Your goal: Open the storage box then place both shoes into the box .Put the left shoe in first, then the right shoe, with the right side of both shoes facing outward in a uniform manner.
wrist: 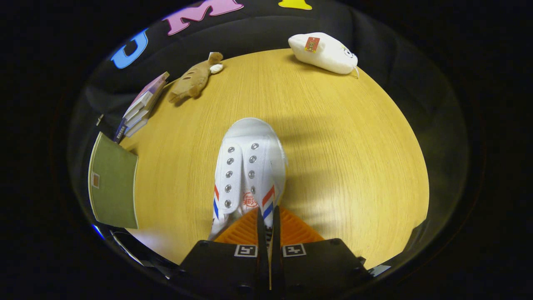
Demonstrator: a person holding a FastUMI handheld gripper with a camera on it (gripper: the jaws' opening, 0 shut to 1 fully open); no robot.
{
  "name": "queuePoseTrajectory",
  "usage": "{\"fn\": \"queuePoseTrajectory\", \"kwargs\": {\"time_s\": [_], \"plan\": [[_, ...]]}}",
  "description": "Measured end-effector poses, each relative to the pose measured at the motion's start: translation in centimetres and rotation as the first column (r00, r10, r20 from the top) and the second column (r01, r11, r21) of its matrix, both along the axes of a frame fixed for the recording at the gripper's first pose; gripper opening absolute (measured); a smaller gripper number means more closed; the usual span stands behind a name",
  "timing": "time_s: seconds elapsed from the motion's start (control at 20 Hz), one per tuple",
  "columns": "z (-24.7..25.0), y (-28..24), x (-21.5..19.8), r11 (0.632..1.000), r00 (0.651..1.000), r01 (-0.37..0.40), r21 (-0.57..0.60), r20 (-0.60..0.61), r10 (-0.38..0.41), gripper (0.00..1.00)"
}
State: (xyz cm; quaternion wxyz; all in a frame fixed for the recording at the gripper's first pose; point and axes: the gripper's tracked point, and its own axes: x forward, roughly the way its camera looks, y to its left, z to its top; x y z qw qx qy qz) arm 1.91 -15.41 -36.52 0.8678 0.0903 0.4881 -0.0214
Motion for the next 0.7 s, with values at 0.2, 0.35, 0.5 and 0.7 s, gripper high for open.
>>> {"fn": "queuePoseTrajectory", "kwargs": {"time_s": [0.2,0.35,0.5,0.7], "plan": [[1.4,2.5,-0.8,1.000,1.000,-0.011,0.023,0.015,0.010,0.07],[4.3,5.0,-1.0,0.998,0.998,0.029,0.054,0.059,-0.032,0.07],[7.4,7.5,-1.2,0.997,0.994,0.051,0.062,0.091,-0.057,0.07],[12.5,12.1,-2.3,0.999,0.988,0.031,0.040,0.148,-0.036,0.07]]}}
